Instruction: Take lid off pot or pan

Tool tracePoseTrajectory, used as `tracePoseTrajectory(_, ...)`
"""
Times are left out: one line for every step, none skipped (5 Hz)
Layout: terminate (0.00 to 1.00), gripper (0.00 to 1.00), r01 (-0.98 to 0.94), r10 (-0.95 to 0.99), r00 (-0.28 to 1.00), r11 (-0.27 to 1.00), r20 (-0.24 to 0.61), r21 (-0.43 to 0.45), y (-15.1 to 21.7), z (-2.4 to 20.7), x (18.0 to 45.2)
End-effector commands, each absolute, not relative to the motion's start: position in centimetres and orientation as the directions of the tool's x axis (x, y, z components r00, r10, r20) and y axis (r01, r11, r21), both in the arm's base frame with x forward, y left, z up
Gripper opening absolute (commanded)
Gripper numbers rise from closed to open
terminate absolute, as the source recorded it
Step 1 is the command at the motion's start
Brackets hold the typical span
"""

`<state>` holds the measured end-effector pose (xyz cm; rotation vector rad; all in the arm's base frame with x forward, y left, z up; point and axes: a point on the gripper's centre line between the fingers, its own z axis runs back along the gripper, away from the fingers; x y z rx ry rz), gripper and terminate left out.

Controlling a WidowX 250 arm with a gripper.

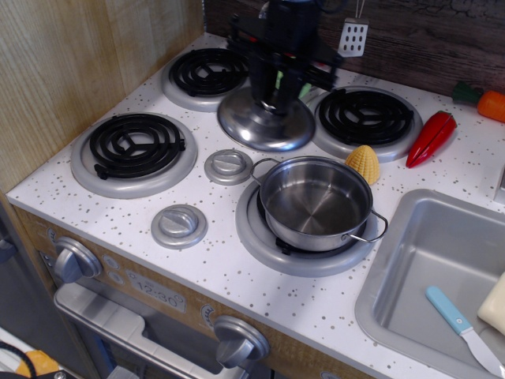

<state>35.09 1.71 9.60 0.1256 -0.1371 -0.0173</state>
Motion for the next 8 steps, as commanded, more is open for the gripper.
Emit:
tracePoseTrajectory(0.00,0.00,0.084,-0.112,0.969,0.988,0.222,0.132,4.7,9.3,39.0)
tracePoseTrajectory(0.00,0.00,0.089,-0.116,0.968,0.988,0.224,0.130,5.1,8.0,40.1)
tracePoseTrajectory(0.00,0.00,0.082,-0.103,0.969,0.991,0.225,0.102,5.4,6.7,40.5)
tracePoseTrajectory(0.00,1.00,0.044,-0.053,0.975,0.998,0.215,0.051,4.6,5.3,40.3)
tracePoseTrajectory(0.00,1.00,0.021,-0.023,0.973,1.000,0.229,0.012,3.8,4.5,40.2)
tracePoseTrajectory(0.00,1.00,-0.009,0.021,0.972,0.999,0.235,-0.054,2.7,4.5,40.6)
tracePoseTrajectory(0.00,1.00,-0.009,0.021,0.972,0.999,0.235,-0.054,2.7,4.5,40.6)
tracePoseTrajectory(1.00,1.00,-0.009,0.021,0.972,0.999,0.235,-0.054,2.7,4.5,40.6)
